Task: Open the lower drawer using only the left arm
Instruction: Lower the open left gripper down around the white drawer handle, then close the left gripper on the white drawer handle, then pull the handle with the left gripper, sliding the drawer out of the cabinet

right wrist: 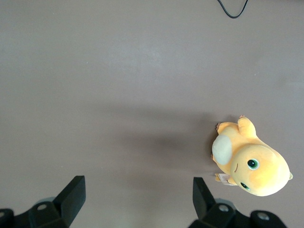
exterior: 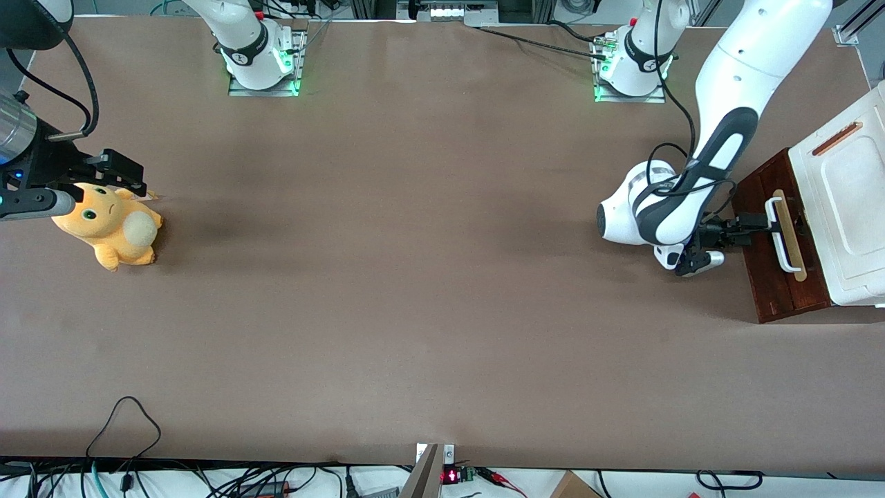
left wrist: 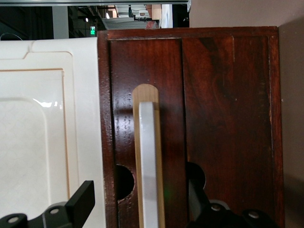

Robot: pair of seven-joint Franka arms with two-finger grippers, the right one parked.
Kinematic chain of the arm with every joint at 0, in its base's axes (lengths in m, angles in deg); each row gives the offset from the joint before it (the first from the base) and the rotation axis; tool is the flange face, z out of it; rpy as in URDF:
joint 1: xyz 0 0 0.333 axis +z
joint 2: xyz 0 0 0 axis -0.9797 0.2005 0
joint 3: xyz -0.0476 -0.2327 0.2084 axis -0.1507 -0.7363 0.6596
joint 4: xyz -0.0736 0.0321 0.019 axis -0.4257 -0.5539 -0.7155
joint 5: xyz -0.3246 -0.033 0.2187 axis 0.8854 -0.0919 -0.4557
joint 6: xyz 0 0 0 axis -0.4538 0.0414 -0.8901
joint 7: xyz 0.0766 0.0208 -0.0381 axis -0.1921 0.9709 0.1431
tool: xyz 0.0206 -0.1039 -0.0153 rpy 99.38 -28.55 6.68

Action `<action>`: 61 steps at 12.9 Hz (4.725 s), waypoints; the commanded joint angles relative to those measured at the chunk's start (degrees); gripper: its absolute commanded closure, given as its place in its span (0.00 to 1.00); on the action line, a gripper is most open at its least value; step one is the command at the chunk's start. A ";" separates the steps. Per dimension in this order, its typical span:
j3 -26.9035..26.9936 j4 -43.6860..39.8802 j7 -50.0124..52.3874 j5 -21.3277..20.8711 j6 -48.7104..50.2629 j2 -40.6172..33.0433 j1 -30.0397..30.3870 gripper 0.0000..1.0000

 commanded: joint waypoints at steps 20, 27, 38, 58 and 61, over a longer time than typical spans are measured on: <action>0.85 -1.18 1.60 -1.41 1.42 1.63 2.90 0.62; 0.94 -1.09 1.60 -1.41 1.42 1.72 2.99 0.75; 0.85 -1.09 0.98 -1.50 1.25 1.54 2.82 1.00; -6.27 -3.47 -0.86 -0.71 3.45 2.59 -7.03 0.76; -6.01 -3.47 -1.30 -0.71 3.36 2.42 -6.42 0.07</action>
